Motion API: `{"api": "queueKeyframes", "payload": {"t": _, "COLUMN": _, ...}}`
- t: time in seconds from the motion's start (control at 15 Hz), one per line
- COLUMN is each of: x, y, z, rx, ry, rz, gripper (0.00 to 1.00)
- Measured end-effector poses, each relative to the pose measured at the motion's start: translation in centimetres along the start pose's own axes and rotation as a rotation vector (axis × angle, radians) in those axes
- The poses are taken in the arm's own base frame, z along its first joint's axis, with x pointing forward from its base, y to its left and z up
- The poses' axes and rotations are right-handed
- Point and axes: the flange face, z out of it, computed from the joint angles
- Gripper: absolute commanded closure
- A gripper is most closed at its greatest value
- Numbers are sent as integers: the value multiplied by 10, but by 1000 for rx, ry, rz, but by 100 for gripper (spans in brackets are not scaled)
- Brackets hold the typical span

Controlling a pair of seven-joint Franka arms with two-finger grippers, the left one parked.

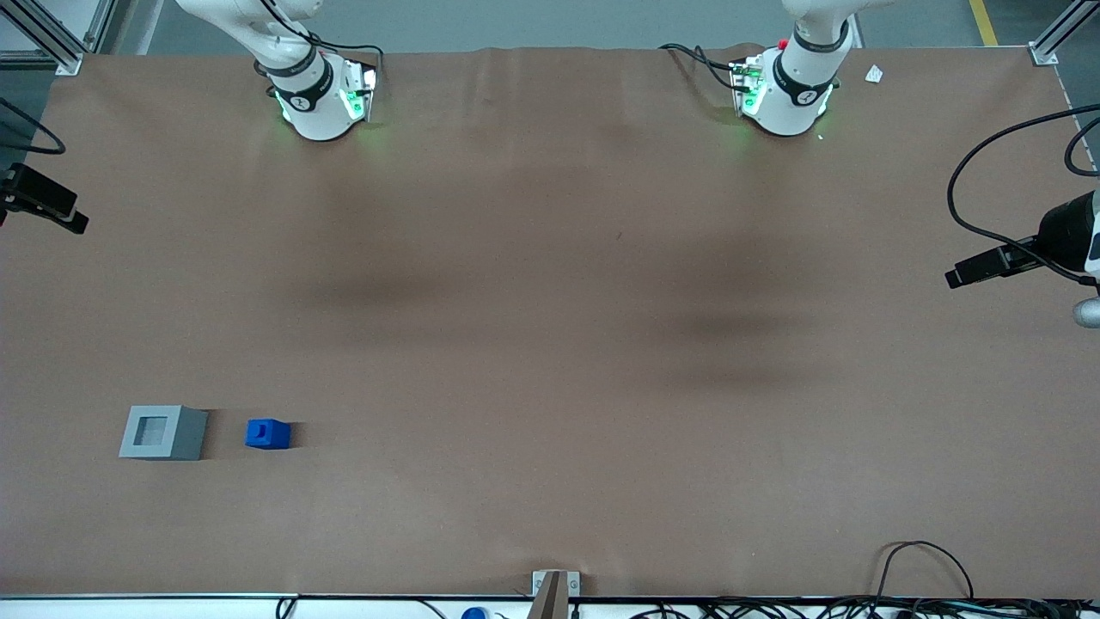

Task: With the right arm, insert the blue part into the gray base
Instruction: 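Move the open right gripper down over the blue cube, then close the right gripper on the blue cube and lift it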

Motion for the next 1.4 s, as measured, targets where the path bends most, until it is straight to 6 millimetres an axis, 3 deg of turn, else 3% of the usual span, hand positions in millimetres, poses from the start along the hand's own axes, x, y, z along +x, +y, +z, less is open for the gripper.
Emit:
{"api": "queueKeyframes", "payload": {"t": 0.33, "x": 2, "y": -3, "z": 3, "rx": 0, "ry": -5, "rz": -6, "gripper": 0}}
{"api": "queueKeyframes", "payload": {"t": 0.53, "x": 26, "y": -10, "z": 32, "rx": -3, "ry": -5, "rz": -20, "gripper": 0}}
{"api": "queueKeyframes", "payload": {"t": 0.93, "x": 111, "y": -34, "z": 174, "rx": -5, "ry": 1, "rz": -45, "gripper": 0}}
{"api": "queueKeyframes", "payload": {"t": 1.2, "x": 137, "y": -43, "z": 261, "rx": -9, "ry": -44, "rz": -16, "gripper": 0}}
{"api": "queueKeyframes", "payload": {"t": 1.4, "x": 149, "y": -46, "z": 311, "rx": 6, "ry": -53, "rz": 9, "gripper": 0}}
